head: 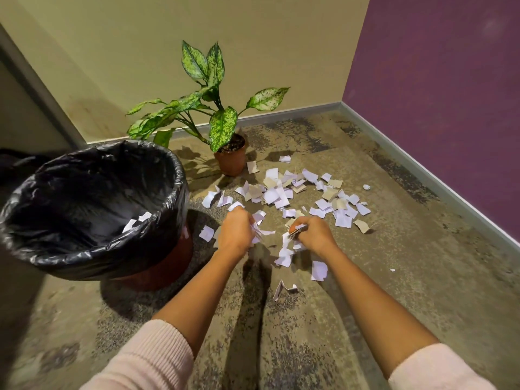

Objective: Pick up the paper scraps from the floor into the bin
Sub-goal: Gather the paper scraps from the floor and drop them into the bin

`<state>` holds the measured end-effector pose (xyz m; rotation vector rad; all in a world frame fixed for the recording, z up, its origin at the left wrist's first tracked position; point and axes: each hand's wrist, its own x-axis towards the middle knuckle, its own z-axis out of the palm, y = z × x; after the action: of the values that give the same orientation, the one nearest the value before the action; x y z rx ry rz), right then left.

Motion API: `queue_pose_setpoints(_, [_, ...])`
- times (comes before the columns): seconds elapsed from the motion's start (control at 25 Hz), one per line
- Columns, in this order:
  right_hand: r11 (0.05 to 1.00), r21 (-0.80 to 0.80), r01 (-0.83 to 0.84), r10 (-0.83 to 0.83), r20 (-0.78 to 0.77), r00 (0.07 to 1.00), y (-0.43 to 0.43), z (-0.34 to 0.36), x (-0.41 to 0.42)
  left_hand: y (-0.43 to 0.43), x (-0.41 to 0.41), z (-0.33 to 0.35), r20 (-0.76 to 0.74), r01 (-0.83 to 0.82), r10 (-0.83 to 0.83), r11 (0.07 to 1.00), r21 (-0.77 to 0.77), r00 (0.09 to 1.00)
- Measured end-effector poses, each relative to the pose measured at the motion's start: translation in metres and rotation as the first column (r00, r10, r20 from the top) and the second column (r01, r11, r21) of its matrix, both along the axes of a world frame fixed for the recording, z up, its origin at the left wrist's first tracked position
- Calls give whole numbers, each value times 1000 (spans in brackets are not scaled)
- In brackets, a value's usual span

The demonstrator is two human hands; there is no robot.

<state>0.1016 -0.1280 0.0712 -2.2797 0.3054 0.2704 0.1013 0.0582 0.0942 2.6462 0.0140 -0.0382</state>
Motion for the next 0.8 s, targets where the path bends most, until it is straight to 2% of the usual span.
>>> queue_pose_setpoints(0.16, [996, 84, -38, 27, 126, 992, 37, 57, 15, 17, 5, 51, 128, 15, -11, 1000, -27, 992])
queue_pose_setpoints(0.36, [983, 137, -123, 75, 310, 948, 96, 130, 32, 63, 13, 117, 310, -77, 96, 994, -73, 946])
queue_pose_setpoints(0.64, [944, 175, -281, 187, 420, 888, 186, 189, 51, 158, 14, 162, 358, -327, 376, 926, -191, 855])
queue_pose_setpoints(0.8, [919, 67, -388, 326, 425, 844, 235, 186, 53, 205, 6, 158, 329, -420, 443, 896, -143, 834])
